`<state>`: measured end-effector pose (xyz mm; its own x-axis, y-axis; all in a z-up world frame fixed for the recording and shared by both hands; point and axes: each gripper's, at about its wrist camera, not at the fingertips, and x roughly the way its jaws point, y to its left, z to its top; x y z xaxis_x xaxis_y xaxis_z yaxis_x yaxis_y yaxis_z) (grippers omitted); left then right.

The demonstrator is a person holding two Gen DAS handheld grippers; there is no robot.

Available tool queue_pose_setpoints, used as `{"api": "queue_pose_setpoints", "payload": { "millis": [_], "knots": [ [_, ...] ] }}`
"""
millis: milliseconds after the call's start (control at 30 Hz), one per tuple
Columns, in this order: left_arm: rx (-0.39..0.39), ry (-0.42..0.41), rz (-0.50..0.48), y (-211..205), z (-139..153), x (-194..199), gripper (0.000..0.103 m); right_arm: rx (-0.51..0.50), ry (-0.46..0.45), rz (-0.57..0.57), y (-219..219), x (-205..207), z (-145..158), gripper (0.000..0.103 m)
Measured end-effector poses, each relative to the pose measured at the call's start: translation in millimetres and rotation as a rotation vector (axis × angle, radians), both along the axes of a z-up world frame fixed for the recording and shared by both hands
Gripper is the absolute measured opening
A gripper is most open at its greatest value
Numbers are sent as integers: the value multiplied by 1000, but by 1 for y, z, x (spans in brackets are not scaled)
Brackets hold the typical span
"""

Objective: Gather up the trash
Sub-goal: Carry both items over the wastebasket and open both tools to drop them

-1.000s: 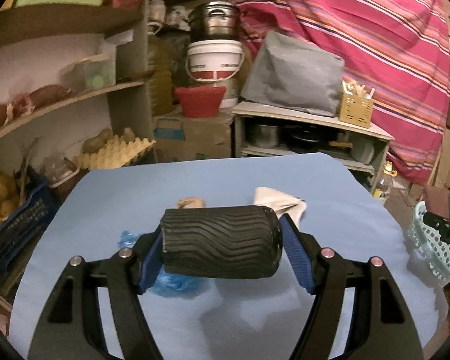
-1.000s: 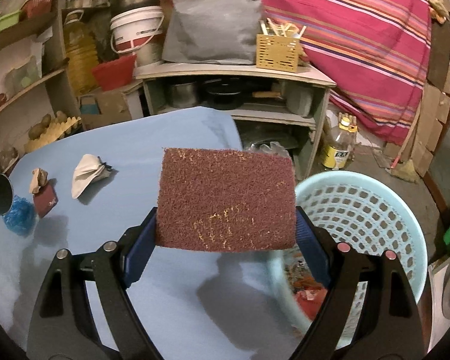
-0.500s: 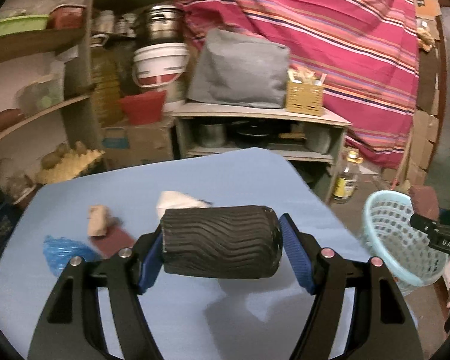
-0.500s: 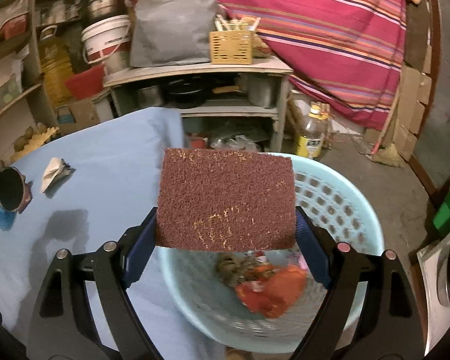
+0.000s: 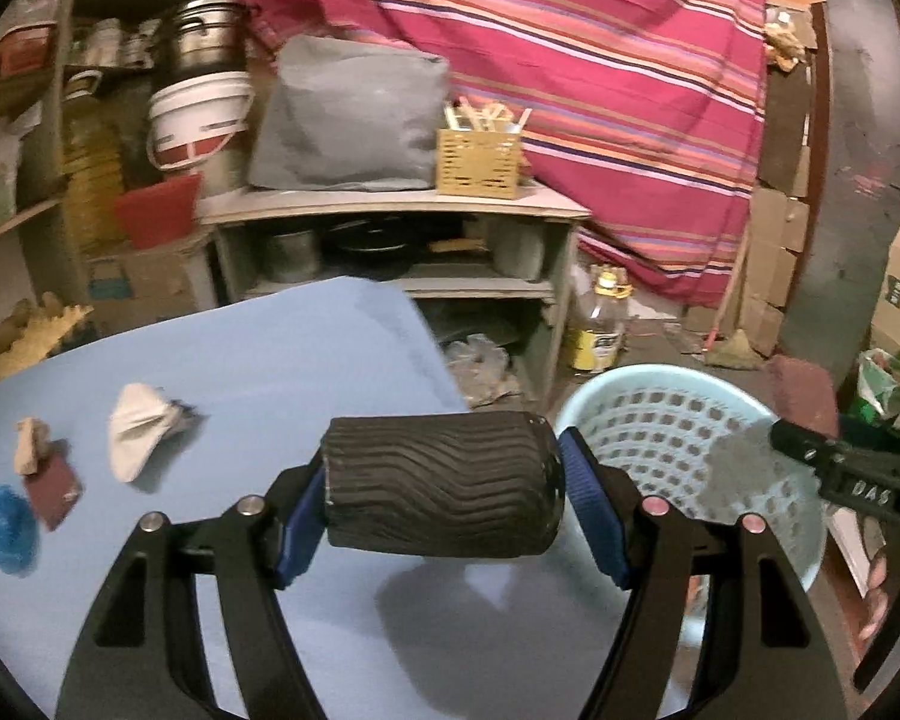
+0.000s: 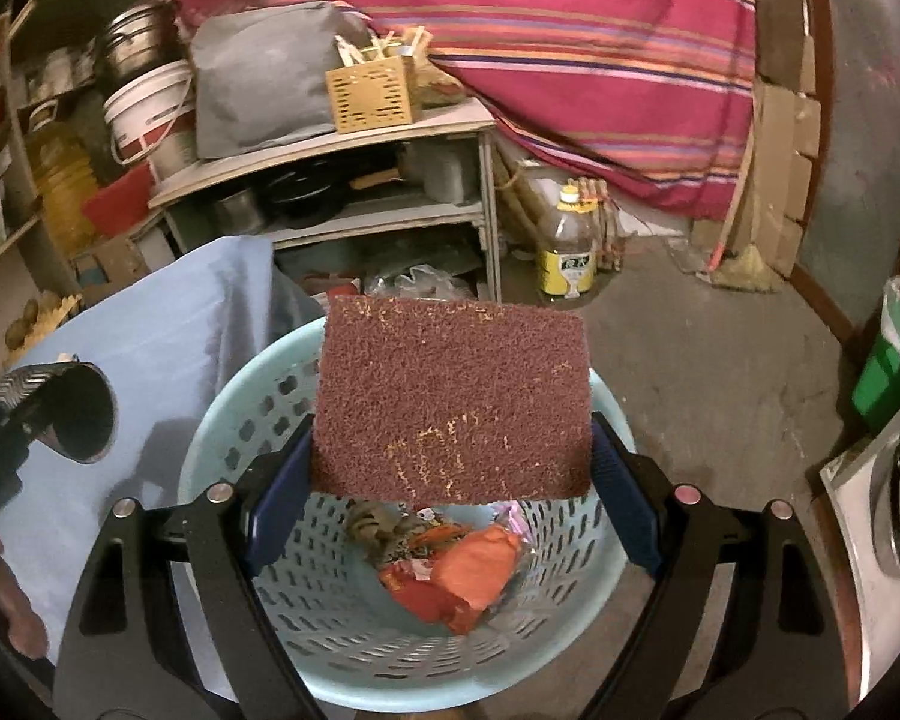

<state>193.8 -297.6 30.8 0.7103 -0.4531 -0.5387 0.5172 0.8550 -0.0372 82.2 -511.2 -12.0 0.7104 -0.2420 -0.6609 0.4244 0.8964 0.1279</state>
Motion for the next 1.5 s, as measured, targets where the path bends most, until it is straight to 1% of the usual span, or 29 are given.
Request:
{"api": "queue_pose_setpoints", "payload": {
  "millis": [133,267,467,633,667,733,767,900,1000,1067,1100,1333,1500],
  "knots": [
    [-13,2,-38,-29,1,-3,71,29,14,-29,-6,0,-3,84],
    [-11,9,-74,-56,-1,-3,71,8,23,-35,-7,3,-3,84],
    [-6,27,-110,-83,-3,1,71,40,33,-62,-15,2,-9,84],
    [-17,38,-133,-93,3,4,71,49,44,-72,-20,1,-14,84],
    [-18,43,-137,-93,4,5,73,51,43,-73,-20,1,-14,84],
    [-28,47,-137,-92,7,7,81,51,42,-74,-20,2,-14,84],
    [-33,44,-134,-90,9,7,84,51,42,-73,-20,3,-15,84],
    [-35,34,-118,-78,16,9,85,46,39,-59,-18,5,-13,84],
    [-52,31,-92,-62,23,13,90,37,28,-38,-11,10,-11,85],
    [-55,23,-72,-51,27,16,91,28,10,-37,-7,12,-8,96],
    [-54,18,-66,-46,28,16,91,21,8,-41,-4,14,-7,97],
    [-49,-4,8,-1,31,19,92,16,-2,-75,3,18,-1,98],
    [-22,-19,63,43,26,22,94,38,-46,-78,19,22,6,99]
  ]
}}
